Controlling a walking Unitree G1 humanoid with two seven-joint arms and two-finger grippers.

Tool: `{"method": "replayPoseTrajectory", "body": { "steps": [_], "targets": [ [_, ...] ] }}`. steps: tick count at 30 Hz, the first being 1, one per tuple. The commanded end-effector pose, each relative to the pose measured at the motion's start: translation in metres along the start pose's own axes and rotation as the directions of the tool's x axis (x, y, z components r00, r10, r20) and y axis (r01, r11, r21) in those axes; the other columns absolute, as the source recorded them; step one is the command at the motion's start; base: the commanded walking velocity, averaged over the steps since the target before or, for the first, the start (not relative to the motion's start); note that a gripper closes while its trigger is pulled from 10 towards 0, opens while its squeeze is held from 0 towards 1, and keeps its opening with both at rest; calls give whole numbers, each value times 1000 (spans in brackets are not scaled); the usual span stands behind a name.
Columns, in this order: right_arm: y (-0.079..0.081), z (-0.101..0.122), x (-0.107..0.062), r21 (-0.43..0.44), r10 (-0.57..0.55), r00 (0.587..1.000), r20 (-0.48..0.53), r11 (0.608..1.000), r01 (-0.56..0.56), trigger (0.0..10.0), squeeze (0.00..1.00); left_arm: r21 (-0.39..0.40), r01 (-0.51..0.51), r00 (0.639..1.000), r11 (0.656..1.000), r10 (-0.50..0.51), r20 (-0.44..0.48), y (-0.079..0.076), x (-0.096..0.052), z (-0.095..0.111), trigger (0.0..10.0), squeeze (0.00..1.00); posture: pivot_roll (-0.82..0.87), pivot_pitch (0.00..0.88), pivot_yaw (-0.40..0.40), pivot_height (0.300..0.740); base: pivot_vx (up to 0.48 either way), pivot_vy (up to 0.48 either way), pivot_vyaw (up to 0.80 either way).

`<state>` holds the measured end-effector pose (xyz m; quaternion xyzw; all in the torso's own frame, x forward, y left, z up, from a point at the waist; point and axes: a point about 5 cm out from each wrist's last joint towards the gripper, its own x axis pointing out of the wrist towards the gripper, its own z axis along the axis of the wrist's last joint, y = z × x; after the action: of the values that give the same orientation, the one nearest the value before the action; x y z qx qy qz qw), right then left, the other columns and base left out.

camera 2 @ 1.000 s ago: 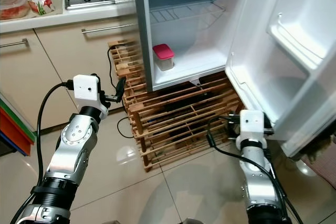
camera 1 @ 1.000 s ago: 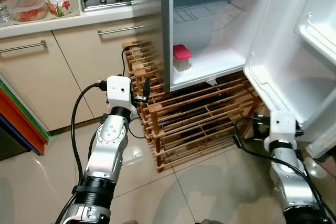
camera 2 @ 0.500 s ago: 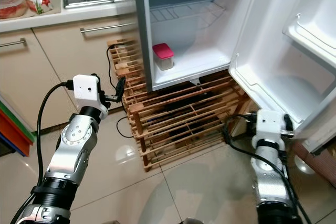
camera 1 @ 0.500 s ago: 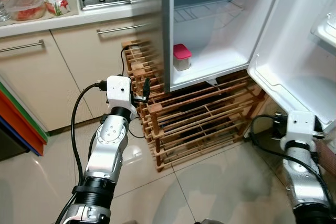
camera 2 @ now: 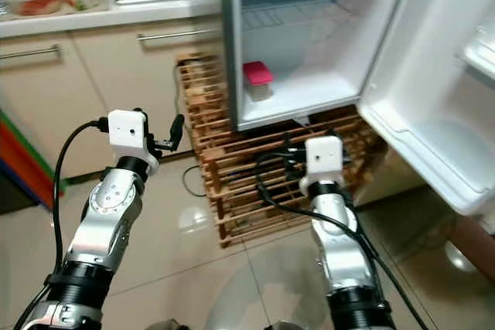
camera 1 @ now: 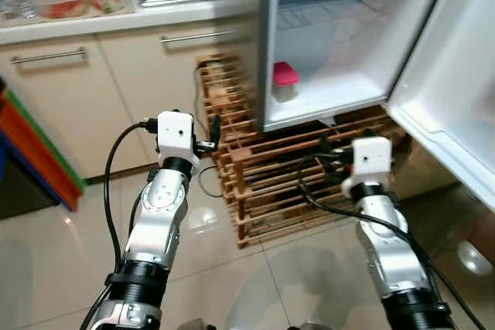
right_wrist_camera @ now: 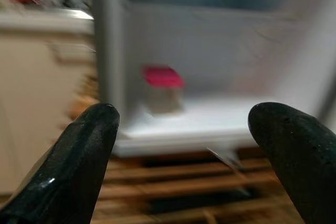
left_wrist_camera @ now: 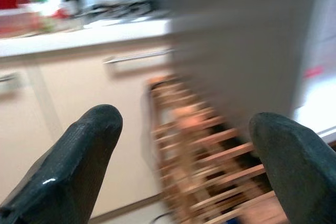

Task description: Restocking fridge

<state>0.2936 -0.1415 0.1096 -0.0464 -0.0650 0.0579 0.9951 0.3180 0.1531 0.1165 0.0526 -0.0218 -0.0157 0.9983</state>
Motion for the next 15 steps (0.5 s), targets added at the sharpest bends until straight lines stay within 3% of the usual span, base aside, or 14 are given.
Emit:
{"method": "replayPoseTrajectory", "body": {
  "steps": [1, 6, 10, 15],
  "targets": [
    [-4, 7, 4, 30, -5, 1000, 19, 1000, 5, 10000, 0, -8, -56, 998, 998, 56, -40, 10, -3, -9, 10000, 0, -87, 0, 23, 740, 0, 0, 581],
    [-16, 0, 5, 88, -42, 999, -24, 995, 44, 10000, 0, -14, -122, 992, 992, 121, -38, 18, -6, -10, 10000, 0, -72, 0, 11, 740, 0, 319, 566],
    [-26, -7, -3, 100, -82, 996, -45, 991, 86, 10000, 0, -10, -107, 994, 994, 107, -29, 18, -10, -9, 10000, 0, -65, 0, 11, 740, 0, 447, 556],
    [-39, -21, -34, 71, -153, 984, -88, 985, 159, 10000, 0, 15, -87, 991, 996, 88, -103, 30, -24, -23, 10000, 0, -58, 0, 16, 740, 0, 374, 557]
  ]
}}
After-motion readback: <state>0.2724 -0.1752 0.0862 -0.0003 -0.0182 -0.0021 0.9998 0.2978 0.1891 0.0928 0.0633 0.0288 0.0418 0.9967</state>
